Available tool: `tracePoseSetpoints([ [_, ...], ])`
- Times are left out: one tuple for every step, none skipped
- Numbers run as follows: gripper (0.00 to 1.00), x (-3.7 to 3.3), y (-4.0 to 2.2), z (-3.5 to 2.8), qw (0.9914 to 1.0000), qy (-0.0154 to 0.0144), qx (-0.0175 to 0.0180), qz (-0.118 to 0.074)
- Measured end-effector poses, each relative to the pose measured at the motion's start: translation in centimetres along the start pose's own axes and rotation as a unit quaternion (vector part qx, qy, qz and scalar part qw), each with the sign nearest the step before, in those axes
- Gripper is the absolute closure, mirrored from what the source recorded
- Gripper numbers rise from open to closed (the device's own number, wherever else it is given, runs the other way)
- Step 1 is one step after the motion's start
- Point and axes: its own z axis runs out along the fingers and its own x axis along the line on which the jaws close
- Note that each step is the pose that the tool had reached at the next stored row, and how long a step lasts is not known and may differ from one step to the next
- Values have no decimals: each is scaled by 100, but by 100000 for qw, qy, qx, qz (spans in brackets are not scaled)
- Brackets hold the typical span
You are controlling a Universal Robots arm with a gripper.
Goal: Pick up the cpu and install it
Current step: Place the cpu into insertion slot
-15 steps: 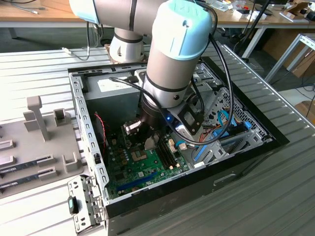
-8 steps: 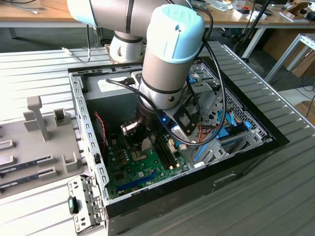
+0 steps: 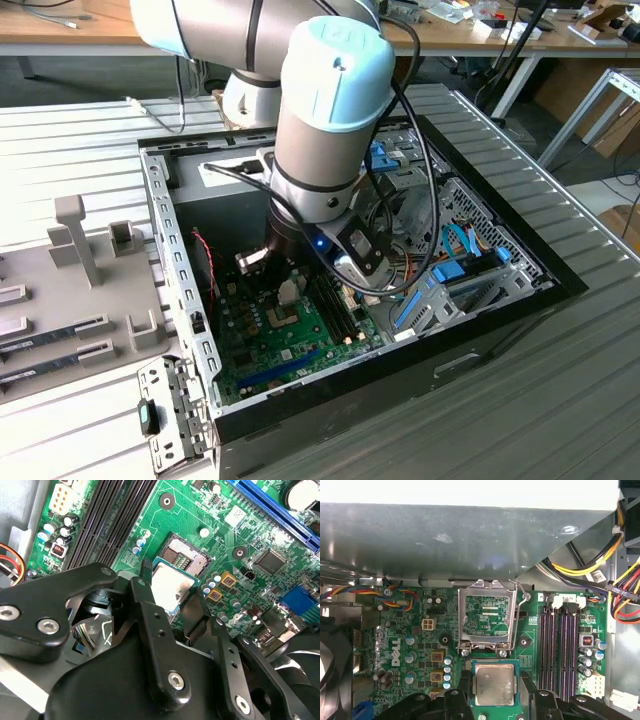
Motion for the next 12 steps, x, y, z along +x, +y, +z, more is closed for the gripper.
tracePoseSetpoints([
  [53, 4, 0, 13, 100000, -4, -7, -2],
  [53, 7, 0, 23, 100000, -1, -2, 2],
  [53, 8, 0, 37, 100000, -3, -7, 1],
  [53, 11, -1, 47, 100000, 2, 2, 0],
  [53, 14, -1, 56, 100000, 3, 3, 2],
  [53, 15, -1, 63, 100000, 0, -1, -3],
  [53, 15, -1, 67, 100000, 0, 0, -4],
  [53, 16, -1, 72, 100000, 2, 4, -1],
  [53, 16, -1, 74, 100000, 6, 7, -2],
  [53, 16, -1, 77, 100000, 6, 8, 1],
  [53, 17, -1, 84, 100000, -3, -7, 1],
  [53, 19, -1, 87, 100000, -3, -6, 5],
])
